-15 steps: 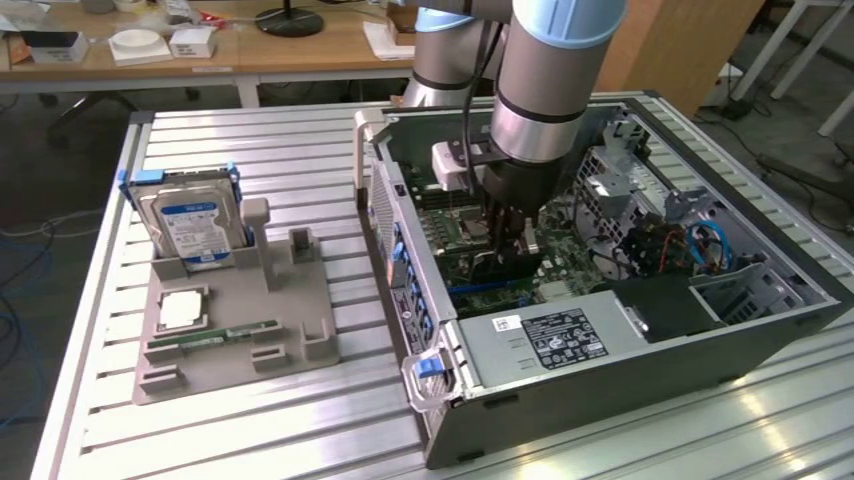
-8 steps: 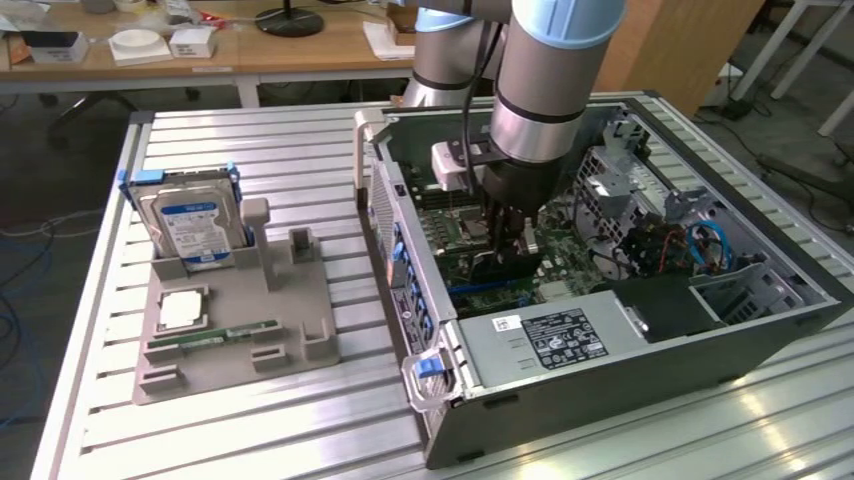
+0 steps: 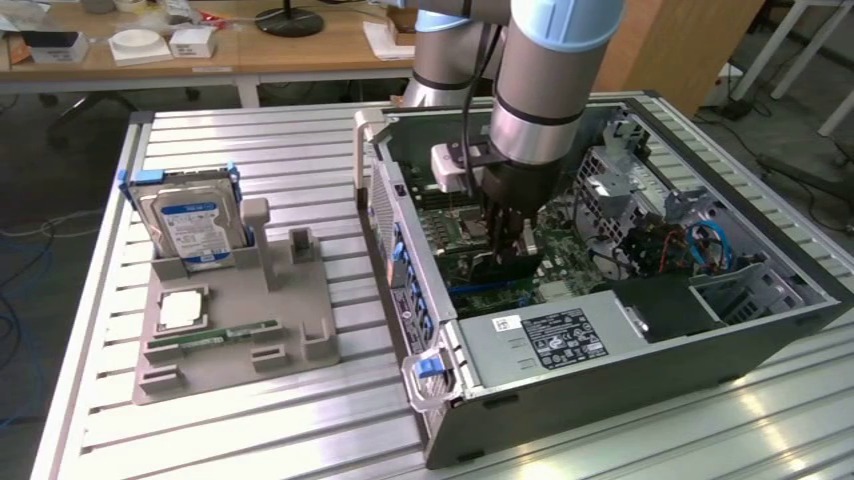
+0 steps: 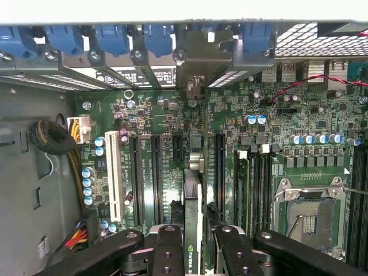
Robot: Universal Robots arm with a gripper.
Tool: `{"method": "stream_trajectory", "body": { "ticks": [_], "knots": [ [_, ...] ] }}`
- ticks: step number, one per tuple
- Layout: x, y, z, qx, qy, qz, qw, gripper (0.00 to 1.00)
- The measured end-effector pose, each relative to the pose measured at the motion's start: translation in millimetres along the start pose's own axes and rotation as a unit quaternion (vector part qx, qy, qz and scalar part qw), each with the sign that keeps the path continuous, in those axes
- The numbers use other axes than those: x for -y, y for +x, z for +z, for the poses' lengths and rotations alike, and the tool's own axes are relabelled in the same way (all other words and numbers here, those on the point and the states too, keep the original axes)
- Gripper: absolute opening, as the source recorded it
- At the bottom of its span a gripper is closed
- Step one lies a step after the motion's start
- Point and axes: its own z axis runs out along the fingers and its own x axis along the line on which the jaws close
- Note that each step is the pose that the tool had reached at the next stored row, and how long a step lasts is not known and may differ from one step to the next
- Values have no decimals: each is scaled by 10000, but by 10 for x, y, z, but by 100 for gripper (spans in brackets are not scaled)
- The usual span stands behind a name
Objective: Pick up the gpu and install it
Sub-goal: 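Insert the gpu into the slot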
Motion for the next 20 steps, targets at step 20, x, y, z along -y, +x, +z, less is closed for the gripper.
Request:
{"method": "stream_trajectory", "body": {
  "ticks": [20],
  "knots": [
    [-4,-2,52,-2,-1,1,10000,26]
  ]
}}
